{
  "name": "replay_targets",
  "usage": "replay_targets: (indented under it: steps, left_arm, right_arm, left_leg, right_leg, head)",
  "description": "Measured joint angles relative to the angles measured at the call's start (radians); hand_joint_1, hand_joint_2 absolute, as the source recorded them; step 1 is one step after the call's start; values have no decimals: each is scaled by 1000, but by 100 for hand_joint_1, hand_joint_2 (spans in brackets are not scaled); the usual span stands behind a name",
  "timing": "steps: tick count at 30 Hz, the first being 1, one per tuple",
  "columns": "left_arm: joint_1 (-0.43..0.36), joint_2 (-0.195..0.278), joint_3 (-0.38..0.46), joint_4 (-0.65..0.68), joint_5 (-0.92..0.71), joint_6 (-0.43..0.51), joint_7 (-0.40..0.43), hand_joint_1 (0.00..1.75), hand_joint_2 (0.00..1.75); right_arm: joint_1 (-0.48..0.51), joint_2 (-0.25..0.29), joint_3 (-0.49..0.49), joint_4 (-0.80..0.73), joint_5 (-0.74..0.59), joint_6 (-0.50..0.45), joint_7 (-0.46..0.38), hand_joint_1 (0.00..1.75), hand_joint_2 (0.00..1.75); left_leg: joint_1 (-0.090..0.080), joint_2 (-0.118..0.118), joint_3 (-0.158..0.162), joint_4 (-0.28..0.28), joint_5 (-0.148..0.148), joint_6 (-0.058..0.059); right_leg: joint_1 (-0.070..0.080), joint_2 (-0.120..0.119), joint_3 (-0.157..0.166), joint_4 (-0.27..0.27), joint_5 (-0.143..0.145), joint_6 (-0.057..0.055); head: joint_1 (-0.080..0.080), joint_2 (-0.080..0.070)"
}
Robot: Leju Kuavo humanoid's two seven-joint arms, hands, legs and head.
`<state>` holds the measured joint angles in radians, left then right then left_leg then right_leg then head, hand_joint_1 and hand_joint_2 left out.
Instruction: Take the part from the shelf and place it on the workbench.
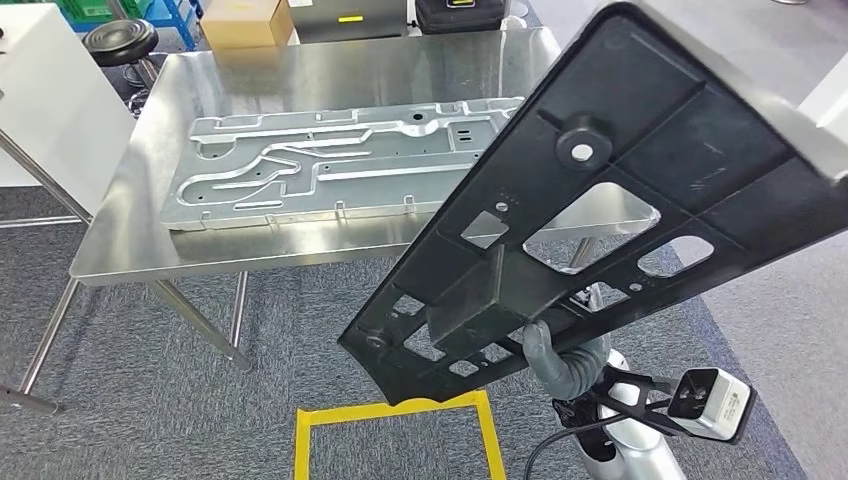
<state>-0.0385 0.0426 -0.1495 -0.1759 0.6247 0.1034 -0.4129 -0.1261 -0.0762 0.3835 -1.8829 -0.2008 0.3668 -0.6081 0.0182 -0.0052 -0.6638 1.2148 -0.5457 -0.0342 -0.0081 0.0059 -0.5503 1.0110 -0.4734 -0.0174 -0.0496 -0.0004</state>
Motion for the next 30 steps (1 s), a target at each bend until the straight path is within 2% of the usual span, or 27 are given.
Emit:
replay_targets:
  steps: [1, 2, 3, 4, 6, 8, 9, 11, 12, 13, 14, 15, 16, 17, 18, 19, 20, 22, 23, 25, 27, 28, 29, 30]
  left_arm:
    - [1, 1, 0, 0, 0, 0, 0, 0, 175]
    - [2, 2, 0, 0, 0, 0, 0, 0, 175]
    - [2, 2, 0, 0, 0, -1, -1, 0, 175]
    - [1, 3, 0, 0, 0, -1, -2, 0, 175]
    - [1, 4, 0, 0, 0, -2, -3, 0, 175]
    - [1, 5, 0, 0, 0, -1, -5, 0, 175]
    - [0, 6, 0, 0, 0, -1, -7, 0, 175]
    - [-1, 8, 1, 0, 0, 2, -8, 0, 175]
    - [-1, 8, 2, 0, 0, 4, -9, 0, 175]
    - [0, 8, 3, 0, 0, 6, -9, 0, 175]
    - [1, 9, 5, 0, 0, 8, -9, 0, 175]
    - [2, 9, 7, 0, 0, 9, -10, 0, 175]
    - [2, 9, 8, 0, 0, 10, -10, 0, 175]
    - [2, 8, 8, 0, 0, 10, -11, 0, 175]
    - [1, 8, 9, 0, 1, 9, -11, 0, 175]
    - [1, 8, 9, 0, 0, 8, -11, 0, 175]
    - [0, 7, 9, 0, 0, 6, -10, 0, 175]
    - [-1, 7, 9, 0, 0, 3, -9, 0, 175]
    - [-2, 7, 10, 0, 0, 2, -9, 0, 175]
    - [-3, 8, 12, 0, 0, 0, -8, 0, 175]
    - [-3, 8, 14, 0, 0, 0, -7, 0, 175]
    - [-1, 8, 15, 0, 0, 0, -7, 0, 175]
    - [0, 8, 16, 0, 0, 0, -6, 0, 175]
    - [2, 8, 16, 0, 0, 0, -5, 0, 175]
  right_arm:
    - [2, 0, -1, -4, 1, -3, -2, 175, 175]
    - [4, 0, -2, -7, 1, -6, -4, 175, 175]
    - [6, 0, -3, -11, 0, -8, -8, 175, 175]
    - [9, -1, -5, -15, 0, -10, -11, 175, 175]
    - [14, -2, -10, -25, -2, -10, -19, 175, 175]
    - [20, -4, -16, -37, -5, -10, -25, 175, 175]
    - [22, -6, -20, -43, -7, -9, -27, 175, 175]
    - [30, -8, -26, -50, -11, -8, -33, 175, 175]
    - [36, -9, -29, -51, -13, -6, -36, 175, 175]
    - [42, -9, -32, -52, -14, -4, -39, 175, 175]
    - [47, -9, -34, -53, -14, -1, -42, 175, 175]
    - [49, -9, -38, -54, -15, 3, -45, 175, 175]
    - [50, -9, -42, -54, -16, 7, -48, 175, 175]
    - [48, -9, -48, -54, -20, 10, -50, 175, 175]
    - [42, -9, -58, -52, -28, 17, -50, 175, 175]
    - [33, -10, -72, -49, -40, 28, -48, 175, 175]
    - [22, -10, -92, -44, -54, 43, -45, 175, 175]
    - [-1, -9, -142, -35, -76, 75, -36, 175, 175]
    - [-11, -9, -165, -31, -81, 85, -33, 175, 175]
    - [-29, -5, -197, -24, -84, 93, -24, 175, 175]
    - [-40, 1, -214, -18, -82, 95, -13, 175, 175]
    - [-42, 3, -220, -15, -81, 95, -8, 175, 175]
    - [-43, 5, -226, -13, -81, 95, -6, 175, 175]
    - [-44, 7, -231, -11, -80, 95, -4, 175, 175]
  left_leg:
    - [1, 1, 15, -65, 54, 0]
    - [0, 2, 28, -123, 87, 2]
    - [-2, 2, 39, -161, 107, 8]
    - [-4, 3, 42, -180, 114, 16]
    - [-5, 2, 50, -183, 110, 33]
    - [-2, 2, 63, -189, 112, 45]
    - [-2, 2, 69, -190, 110, 50]
    - [-4, 2, 74, -191, 102, 57]
    - [-6, 1, 78, -191, 97, 59]
    - [-7, 0, 84, -191, 91, 59]
    - [-8, -1, 92, -191, 85, 59]
    - [-10, -1, 103, -191, 77, 58]
    - [-11, -2, 114, -191, 69, 57]
    - [-13, -2, 123, -191, 62, 54]
    - [-14, -2, 129, -192, 56, 50]
    - [-14, -2, 133, -191, 52, 45]
    - [-15, -1, 135, -190, 51, 39]
    - [-15, -1, 140, -176, 49, 28]
    - [-15, -1, 132, -155, 44, 24]
    - [-11, -1, 80, -63, 9, 17]
    - [-8, 0, 3, 53, -38, 8]
    - [-7, 0, -23, 82, -44, 4]
    - [-5, 0, -34, 78, -30, 1]
    - [-4, 0, -26, 37, 6, 0]
  right_leg:
    - [-1, 1, 9, 0, -8, 4]
    - [-1, 1, 16, 2, -16, 9]
    - [0, 1, 20, 3, -23, 16]
    - [1, 1, 23, 5, -27, 23]
    - [3, 0, 28, 11, -32, 35]
    - [1, 0, 21, 41, -48, 43]
    - [-1, -1, 0, 80, -66, 47]
    - [-3, -1, -77, 201, -116, 53]
    - [-4, -1, -118, 255, -133, 55]
    - [-4, -1, -145, 282, -134, 56]
    - [-4, -1, -155, 273, -112, 55]
    - [-4, -1, -145, 227, -71, 51]
    - [-1, -1, -124, 158, -20, 44]
    - [3, -2, -104, 98, 13, 36]
    - [7, -2, -89, 53, 29, 28]
    - [11, -3, -83, 30, 37, 21]
    - [14, -3, -81, 26, 32, 16]
    - [10, -4, -67, 15, 41, 6]
    - [8, -4, -57, 10, 39, 2]
    - [4, -7, -41, 2, 33, -6]
    - [3, -6, -32, 2, 24, -9]
    - [3, -6, -27, 2, 18, -9]
    - [3, -5, -19, 3, 12, -8]
    - [3, -5, -11, 3, 6, -6]
  head:
    - [0, 0]
    - [0, 0]
    - [0, 0]
    - [0, 0]
    - [0, 0]
    - [0, 0]
    - [0, 0]
    - [0, 0]
    - [0, 0]
    - [0, 0]
    - [0, 0]
    - [0, 0]
    - [0, 0]
    - [0, 0]
    - [0, 0]
    - [0, 0]
    - [0, 0]
    - [0, 0]
    - [0, 0]
    - [0, 0]
    - [0, 0]
    - [0, 0]
    - [0, 0]
    - [0, 0]
